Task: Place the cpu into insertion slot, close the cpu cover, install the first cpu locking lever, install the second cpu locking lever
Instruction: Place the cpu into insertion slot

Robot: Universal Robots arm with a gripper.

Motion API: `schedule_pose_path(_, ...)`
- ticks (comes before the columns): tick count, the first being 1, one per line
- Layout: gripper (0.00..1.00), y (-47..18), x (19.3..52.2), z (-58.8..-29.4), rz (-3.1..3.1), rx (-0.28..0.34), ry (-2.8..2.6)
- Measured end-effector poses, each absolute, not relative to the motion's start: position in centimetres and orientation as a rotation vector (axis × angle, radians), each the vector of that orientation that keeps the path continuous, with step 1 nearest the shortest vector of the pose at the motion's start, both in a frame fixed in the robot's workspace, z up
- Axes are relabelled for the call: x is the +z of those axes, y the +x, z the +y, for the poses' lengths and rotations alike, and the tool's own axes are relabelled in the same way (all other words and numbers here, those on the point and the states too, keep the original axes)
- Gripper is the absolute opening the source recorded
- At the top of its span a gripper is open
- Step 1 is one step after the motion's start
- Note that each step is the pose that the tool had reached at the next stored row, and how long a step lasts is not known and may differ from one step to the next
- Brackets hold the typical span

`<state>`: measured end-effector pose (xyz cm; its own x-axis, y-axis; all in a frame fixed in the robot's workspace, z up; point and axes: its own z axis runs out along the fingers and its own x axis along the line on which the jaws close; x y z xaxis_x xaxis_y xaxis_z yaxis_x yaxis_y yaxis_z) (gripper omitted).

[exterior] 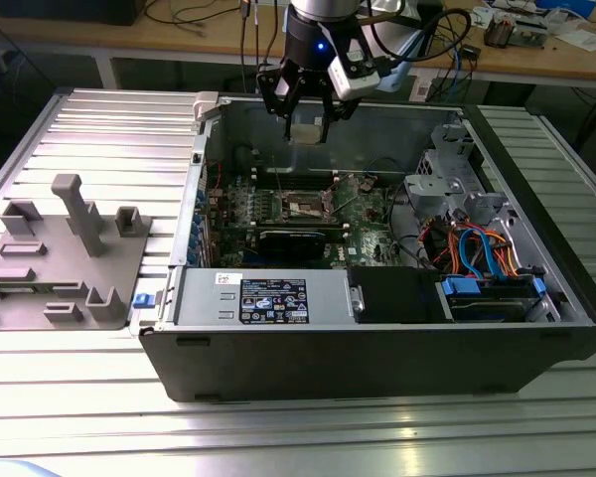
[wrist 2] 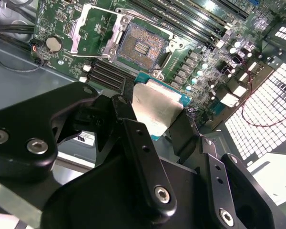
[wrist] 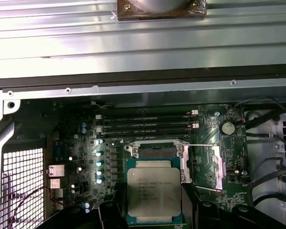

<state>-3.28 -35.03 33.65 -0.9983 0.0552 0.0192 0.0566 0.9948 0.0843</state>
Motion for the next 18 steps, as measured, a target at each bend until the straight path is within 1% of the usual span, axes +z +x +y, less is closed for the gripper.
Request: schedule_pose_path(18,0.54,-3.28,33.63,-35.05,-3.119,-0.130,-0.190)
